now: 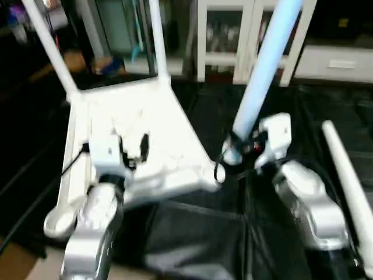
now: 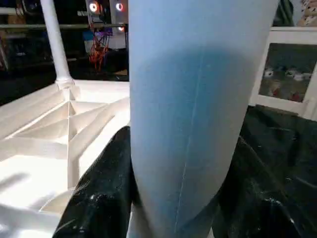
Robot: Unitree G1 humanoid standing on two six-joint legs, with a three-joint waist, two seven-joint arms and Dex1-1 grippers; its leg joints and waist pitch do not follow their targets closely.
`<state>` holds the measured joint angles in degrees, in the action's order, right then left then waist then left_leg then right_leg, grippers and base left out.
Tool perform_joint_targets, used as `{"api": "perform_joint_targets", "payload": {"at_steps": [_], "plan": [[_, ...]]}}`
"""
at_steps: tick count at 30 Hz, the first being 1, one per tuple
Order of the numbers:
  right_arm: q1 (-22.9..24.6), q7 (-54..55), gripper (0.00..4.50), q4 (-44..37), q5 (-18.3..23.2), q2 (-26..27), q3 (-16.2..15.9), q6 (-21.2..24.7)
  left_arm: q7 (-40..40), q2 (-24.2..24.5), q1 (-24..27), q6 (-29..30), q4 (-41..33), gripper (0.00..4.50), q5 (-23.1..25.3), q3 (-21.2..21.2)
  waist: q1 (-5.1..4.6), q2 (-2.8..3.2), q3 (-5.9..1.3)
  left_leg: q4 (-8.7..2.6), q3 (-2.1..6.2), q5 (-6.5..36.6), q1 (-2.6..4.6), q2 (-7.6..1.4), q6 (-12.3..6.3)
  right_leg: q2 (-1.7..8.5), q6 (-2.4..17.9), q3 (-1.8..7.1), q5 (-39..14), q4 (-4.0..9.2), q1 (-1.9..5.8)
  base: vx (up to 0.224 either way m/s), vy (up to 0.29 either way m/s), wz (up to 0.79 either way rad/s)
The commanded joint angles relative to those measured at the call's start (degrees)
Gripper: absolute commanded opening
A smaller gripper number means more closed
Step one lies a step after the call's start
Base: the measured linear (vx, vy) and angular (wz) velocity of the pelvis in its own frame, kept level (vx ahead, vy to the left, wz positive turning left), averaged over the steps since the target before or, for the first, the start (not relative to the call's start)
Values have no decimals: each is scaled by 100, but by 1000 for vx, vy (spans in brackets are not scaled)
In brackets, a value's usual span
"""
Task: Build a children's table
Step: Pick table leg
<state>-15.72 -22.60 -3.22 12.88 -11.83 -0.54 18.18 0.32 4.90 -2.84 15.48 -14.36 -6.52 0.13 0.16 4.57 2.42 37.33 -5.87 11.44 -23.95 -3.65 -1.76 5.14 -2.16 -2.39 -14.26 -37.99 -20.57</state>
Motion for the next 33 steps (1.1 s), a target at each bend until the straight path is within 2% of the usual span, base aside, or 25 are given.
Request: {"api": "perform_joint_targets", "payload": {"at_steps": [1, 5, 6, 7, 8, 9, 10, 11, 12, 13, 14, 15, 16, 17, 18, 19, 20, 21, 22, 24, 25, 26, 27, 29, 33], "plan": [[-274, -186, 184, 160, -23, -34, -69, -9, -41, 140, 35, 324, 100, 421, 1, 45, -50, 16, -184, -632, 427, 3577, 218, -713, 893, 499, 890, 248, -2351, 649, 41, -161, 25, -4], [-350, -343, 184, 299, -43, -93, -120, -38, -144, 252, -64, 550, 131, 421, -31, 81, -153, 118, -167, -895, 498, 4901, 261, -687, 1469, 312, 514, 67, -1808, 611, 68, -94, 56, -8], [-362, -441, 184, 354, -80, -153, -201, -84, -204, 272, -105, 625, 137, 421, -46, 92, -123, 361, -151, -943, 489, 5001, 294, -673, 1553, 305, 530, 56, -1653, 569, 80, -85, 56, 2], [-372, -499, 184, 382, -82, -184, -241, -112, -230, 282, -128, 657, 136, 421, -44, 87, -153, 221, -140, -1066, 427, 5129, 244, -688, 1551, 236, 542, -21, -1466, 533, 145, -92, 48, 3], [-452, -645, 184, 519, 46, -165, -208, -152, -320, 300, -203, 713, 132, 421, -79, 35, -112, 499, -120, -1140, 384, 5217, 226, -663, 1630, 224, 558, -37, -1387, 449, 179, -92, 48, 3], [-513, -729, 184, 626, 141, -141, -164, -178, -383, 306, -250, 752, 128, 421, -105, -2, -114, 334, -128, -1195, 272, 5204, 209, -661, 1572, 183, 588, -60, -1462, 455, 152, -95, 29, 6], [-566, -752, 184, 757, 150, -132, -137, -248, -432, 314, -270, 749, 138, 421, -101, -49, -82, 461, -139, -1204, 203, 5188, 229, -642, 1553, 179, 601, -57, -1621, 435, 148, -103, -5, 18], [-599, -754, 184, 852, 142, -128, -120, -303, -463, 318, -278, 740, 148, 421, -93, -82, -62, 288, -145, -1144, 40, 4949, 299, -613, 1405, 172, 620, -61, -2195, 570, 24, -103, -5, 18], [-675, -750, 184, 994, 51, -167, -118, -419, -541, 344, -306, 725, 162, 421, -73, -178, -54, 228, -142, -1015, -13, 4693, 385, -581, 1284, 226, 591, -49, -2674, 710, -55, -98, -32, 23], [-725, -754, 184, 1089, -12, -194, -116, -501, -597, 363, -323, 715, 168, 421, -61, -248, -112, 116, -101, -61, -18, 3671, 895, -363, 924, 627, 450, -23, -4135, 1432, -516, -130, 22, -3], [-727, -746, 184, 1086, -9, -192, -107, -497, -603, 361, -324, 704, 167, 421, -60, -257, -167, 67, -51, 640, 147, 2492, 1015, -191, 603, 1020, 443, 62, -4767, 1724, -703, -130, 22, -3], [-737, -567, 184, 931, 181, -95, 132, -310, -670, 301, -353, 519, 155, 421, -34, -406, -354, 136, 127, 695, 448, 978, 313, -293, 484, 1285, 313, -36, -5185, 1494, -8, -39, 121, -39], [-637, -332, 184, 669, 349, 16, 293, -121, -574, 161, -386, 568, 193, 421, -67, -379, -541, 527, 123, -697, 731, 4712, 221, -580, 1181, 183, -8, -649, -2907, 662, 234, -16, 116, -13], [-567, -252, 184, 573, 359, 33, 318, -96, -516, 102, -376, 603, 205, 421, -74, -364, -481, 483, 172, -1136, 792, 6099, 83, -806, 1147, 28, 126, -603, -1633, 149, 331, -16, 116, -13], [-524, -158, 184, 519, 296, 39, 307, -70, -474, 66, -392, 625, 232, 421, -66, -330, -348, 568, 70, -1207, 780, 6358, 88, -886, 1100, 50, 296, -472, -293, -209, 442, -105, 48, 21], [-407, -90, 184, 399, 230, 35, 288, -60, -397, -12, -372, 598, 249, 421, -74, -284, -408, 559, 14, -1110, 675, 5978, 341, -877, 836, 157, 412, -353, 603, -35, 298, 0, 0, 0], [-282, -44, 184, 287, 178, 22, 288, -89, -305, -118, -336, 563, 260, 421, -85, -241, -519, 275, -67, -876, 688, 5089, 369, -729, 820, 364, 356, -128, -323, 262, 377, 0, 0, 0], [-224, 84, 184, 176, 74, 38, 269, -91, -208, -198, -334, 544, 279, 421, -127, -133, -531, 202, -142, -731, 660, 4355, 315, -676, 822, 486, 339, -34, -981, 416, 390, 0, 0, 0], [-179, 164, 184, 82, 65, 51, 293, -71, -115, -285, -309, 537, 260, 421, -156, -71, -539, -81, -179, -511, 489, 2976, 181, -599, 622, 690, 462, 87, -2225, 750, 306, -89, -41, 2], [-186, 225, 184, -55, 108, 78, 302, 26, 32, -389, -245, 531, 143, 421, -177, 12, -450, -16, -168, -375, 377, 1835, 120, -595, 215, 736, 650, 141, -3057, 844, 148, -90, -51, 5], [-180, 103, 184, -75, 104, 15, 257, 18, 132, -433, -203, 550, 87, 421, -85, -48, -390, -169, -182, -357, 340, 1531, 31, -678, 94, 761, 675, 98, -3525, 825, 106, -83, -65, 1], [-183, -17, 184, -79, 112, -7, 187, 38, 162, -407, -171, 539, 50, 421, 12, -108, -389, -120, -166, -365, 328, 1612, 50, -682, 137, 712, 657, 65, -3604, 852, 50, -83, -65, 1], [-142, -142, 184, -91, 150, -65, 166, 56, 206, -428, -130, 515, 31, 421, 138, -220, -431, -330, -146, -394, 303, 1758, 1, -699, 144, 672, 586, 36, -3749, 894, 25, -65, -48, -3], [-134, -219, 184, -175, 202, -124, 78, 283, 290, -456, -41, 533, -137, 421, 272, -288, -409, -171, -144, -464, 346, 2275, 33, -776, 412, 613, 550, -20, -3498, 845, -17, -63, -30, -1], [-33, -250, 184, -415, 281, -205, 55, 446, 255, -522, 90, 592, -443, 421, 196, -227, -441, -194, -132, -647, 387, 3019, 15, -828, 897, 516, 519, -87, -2705, 783, 26, -22, 11, -1]]}}
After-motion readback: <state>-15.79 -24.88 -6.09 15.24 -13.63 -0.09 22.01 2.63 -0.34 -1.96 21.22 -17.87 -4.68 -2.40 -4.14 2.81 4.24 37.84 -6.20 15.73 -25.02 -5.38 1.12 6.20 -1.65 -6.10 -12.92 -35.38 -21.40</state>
